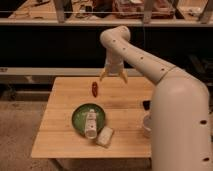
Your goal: Move the arm in a circular motion
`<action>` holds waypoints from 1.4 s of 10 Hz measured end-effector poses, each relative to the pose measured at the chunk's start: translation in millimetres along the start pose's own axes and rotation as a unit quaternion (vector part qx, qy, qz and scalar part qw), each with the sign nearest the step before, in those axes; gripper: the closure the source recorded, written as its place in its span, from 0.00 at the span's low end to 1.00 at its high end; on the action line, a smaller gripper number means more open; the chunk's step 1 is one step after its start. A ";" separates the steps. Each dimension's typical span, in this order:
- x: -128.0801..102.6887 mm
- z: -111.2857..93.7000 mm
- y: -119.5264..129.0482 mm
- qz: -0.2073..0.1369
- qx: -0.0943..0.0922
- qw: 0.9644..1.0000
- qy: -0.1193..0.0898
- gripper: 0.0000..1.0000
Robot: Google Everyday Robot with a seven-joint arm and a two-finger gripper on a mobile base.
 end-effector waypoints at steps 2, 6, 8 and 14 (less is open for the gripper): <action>-16.0 -3.6 -53.9 -0.072 -0.005 0.997 0.006 0.20; -84.8 -20.4 -108.0 -0.192 0.042 0.980 0.036 0.20; -131.4 -19.4 -108.0 -0.237 0.066 0.969 0.041 0.20; -198.9 4.9 -13.0 -0.263 0.045 0.963 0.031 0.20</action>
